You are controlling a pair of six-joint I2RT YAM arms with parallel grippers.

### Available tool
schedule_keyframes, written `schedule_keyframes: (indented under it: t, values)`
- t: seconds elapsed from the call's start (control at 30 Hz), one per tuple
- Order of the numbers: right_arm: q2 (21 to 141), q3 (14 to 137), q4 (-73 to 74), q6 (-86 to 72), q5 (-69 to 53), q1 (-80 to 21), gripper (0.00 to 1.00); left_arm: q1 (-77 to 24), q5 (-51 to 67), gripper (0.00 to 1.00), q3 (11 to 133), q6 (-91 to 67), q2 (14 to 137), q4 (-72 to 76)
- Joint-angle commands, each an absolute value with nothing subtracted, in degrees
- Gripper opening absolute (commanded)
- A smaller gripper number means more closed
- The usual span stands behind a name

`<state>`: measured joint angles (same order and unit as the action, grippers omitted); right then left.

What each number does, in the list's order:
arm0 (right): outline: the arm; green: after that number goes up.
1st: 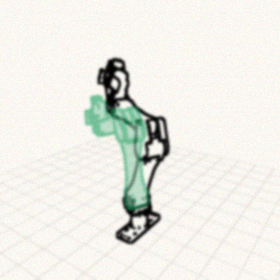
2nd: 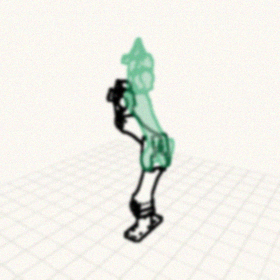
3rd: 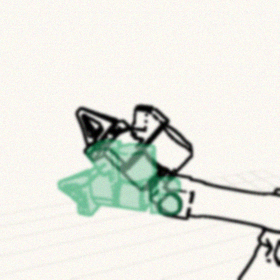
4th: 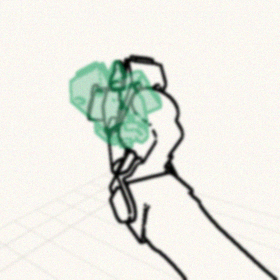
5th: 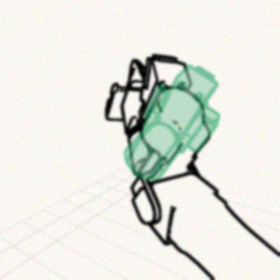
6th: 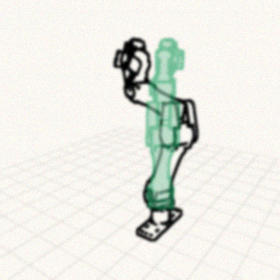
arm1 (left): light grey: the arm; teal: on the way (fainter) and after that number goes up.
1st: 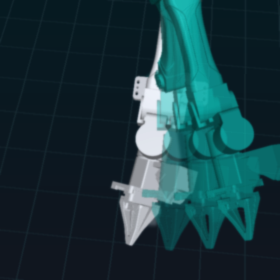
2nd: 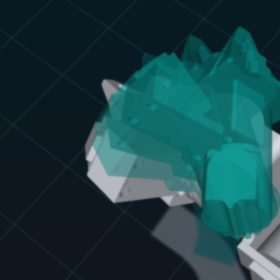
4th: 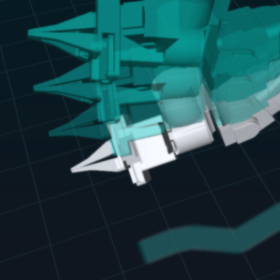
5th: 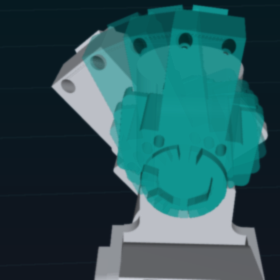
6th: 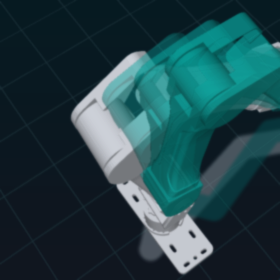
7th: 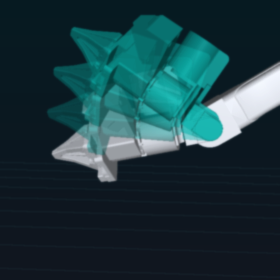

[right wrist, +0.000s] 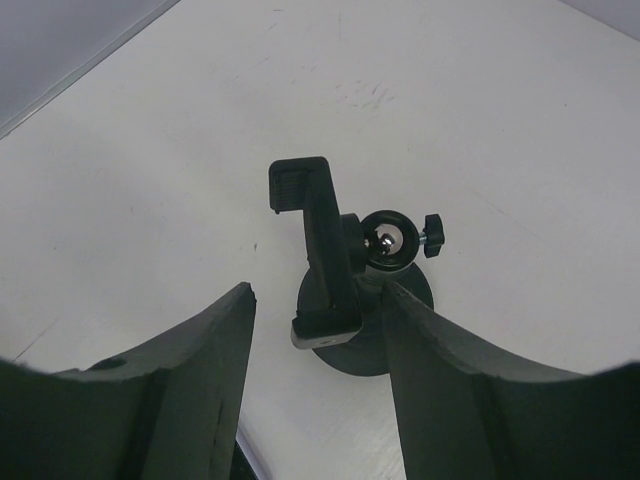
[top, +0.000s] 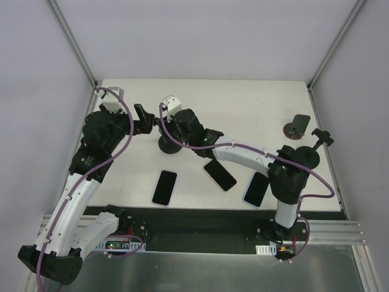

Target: Place the phone on the phone stand

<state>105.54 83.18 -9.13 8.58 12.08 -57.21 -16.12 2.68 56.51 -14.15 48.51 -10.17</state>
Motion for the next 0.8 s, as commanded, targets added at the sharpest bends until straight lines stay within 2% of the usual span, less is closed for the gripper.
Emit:
schedule_keyframes:
  t: [0.0,0.23,0.3,0.47,0.57,0.67,0.7,0.77]
  values:
    - [105.9,86.1,-8.2,10.5,11.6,-57.0,0.56,-16.4,0.4,0.99,58.3,-10.4,48.4,-10.9]
    - [106.1,85.2,-8.2,9.6,7.6,-55.9,0.5,-14.8,2.7,0.98,57.8,-11.8,49.1,-11.1]
    - [106.2,85.1,-8.4,11.0,6.3,-55.8,0.42,-13.7,5.0,0.99,57.7,-12.7,49.5,-11.1]
    - [106.2,85.4,-7.0,12.0,1.9,-54.3,0.33,-12.4,7.0,0.98,57.5,-13.4,51.1,-10.6]
    - [105.2,85.3,-5.8,15.0,0.6,-53.1,0.19,-11.2,10.9,0.98,57.4,-14.8,51.2,-10.4]
    - [104.4,85.9,-3.3,18.2,-8.9,-50.2,0.13,-10.6,13.0,0.98,57.0,-14.5,53.0,-9.7]
    - [104.5,86.8,-2.3,19.0,-12.0,-49.3,0.03,-10.0,13.8,0.97,57.3,-15.1,53.7,-9.7]
    - [104.9,88.4,2.1,22.0,-22.1,-46.4,0.01,-8.1,18.9,0.92,57.7,-16.5,55.6,-9.3]
